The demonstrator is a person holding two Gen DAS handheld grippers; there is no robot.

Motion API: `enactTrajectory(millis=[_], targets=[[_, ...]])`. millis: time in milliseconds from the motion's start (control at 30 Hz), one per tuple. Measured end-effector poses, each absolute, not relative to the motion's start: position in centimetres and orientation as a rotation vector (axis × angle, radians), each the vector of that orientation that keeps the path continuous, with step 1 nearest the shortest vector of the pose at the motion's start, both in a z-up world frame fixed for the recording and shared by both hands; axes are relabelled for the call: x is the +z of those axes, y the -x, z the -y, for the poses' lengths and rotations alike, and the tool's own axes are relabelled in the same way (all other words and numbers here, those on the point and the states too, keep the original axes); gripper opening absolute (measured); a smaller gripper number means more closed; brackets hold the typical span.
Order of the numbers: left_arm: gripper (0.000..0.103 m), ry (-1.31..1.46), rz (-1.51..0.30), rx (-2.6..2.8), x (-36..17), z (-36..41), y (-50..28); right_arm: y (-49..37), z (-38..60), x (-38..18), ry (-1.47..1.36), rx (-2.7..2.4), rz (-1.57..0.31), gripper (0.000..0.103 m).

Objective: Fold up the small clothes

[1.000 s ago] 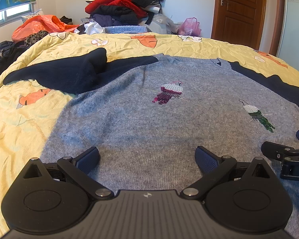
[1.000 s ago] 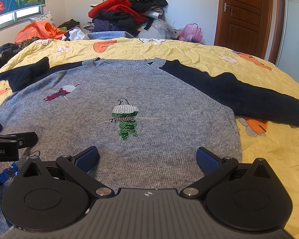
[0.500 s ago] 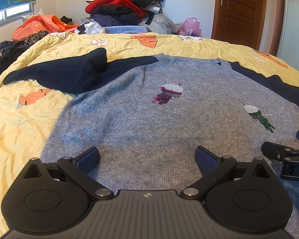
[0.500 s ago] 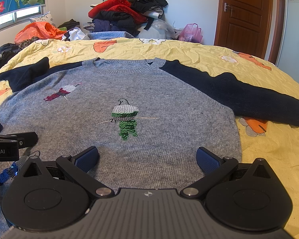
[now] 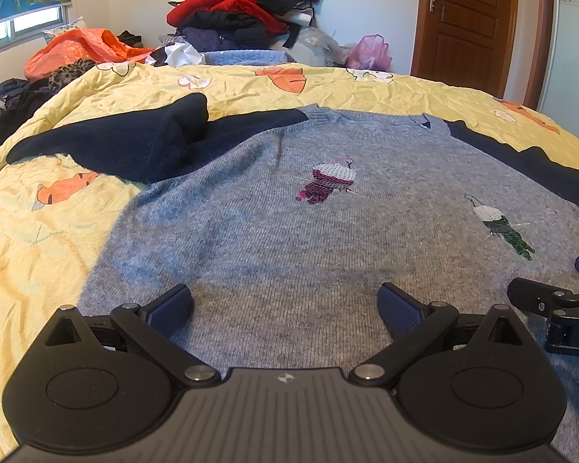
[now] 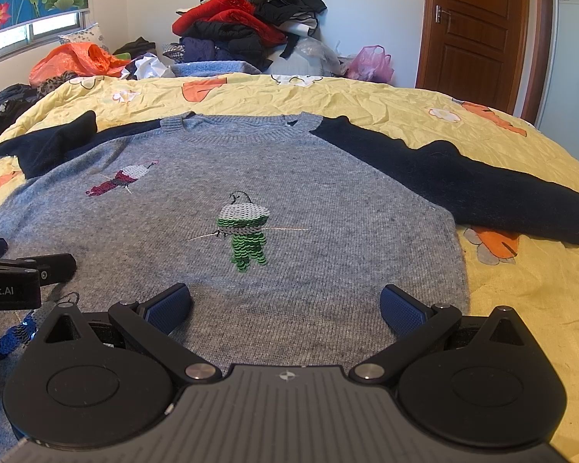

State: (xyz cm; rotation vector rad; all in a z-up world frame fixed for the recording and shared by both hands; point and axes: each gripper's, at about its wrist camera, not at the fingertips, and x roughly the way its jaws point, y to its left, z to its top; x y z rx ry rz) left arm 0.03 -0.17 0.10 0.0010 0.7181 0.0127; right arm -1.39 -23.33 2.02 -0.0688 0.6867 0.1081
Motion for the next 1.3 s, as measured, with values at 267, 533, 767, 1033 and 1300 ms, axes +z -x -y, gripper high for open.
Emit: enactTrajectory(millis=[267,533,767,1033,1300], targets=[[0.103,-0.001,-0.718,0.012,0.1,0.2,0.0,1.3,23.2,2.1,0.072,0.107,-0.688,0.103],[0.103,0.0,-0.718,0.013,0.1,0.2,0.0,2.6,26.7,4.5,-0.126,0.226,-0.639,0.102],[0.103,0.001,-0.718,0.012,0.1,0.1,0.0,4.4,41.5,8.2,-0.694,0.105,-0.353,0.103],[0.103,0.001,-0.717,0.012,0.1,0.1,0.0,3.6,56.8,5.0,-1.083,-0.267,-0.226,0.08],[0.103,0.001,-0.717,0.012,0.1,0.1,0.0,0.9,59.6,2.7,-1.051,-0.431,-0.301,0.074]])
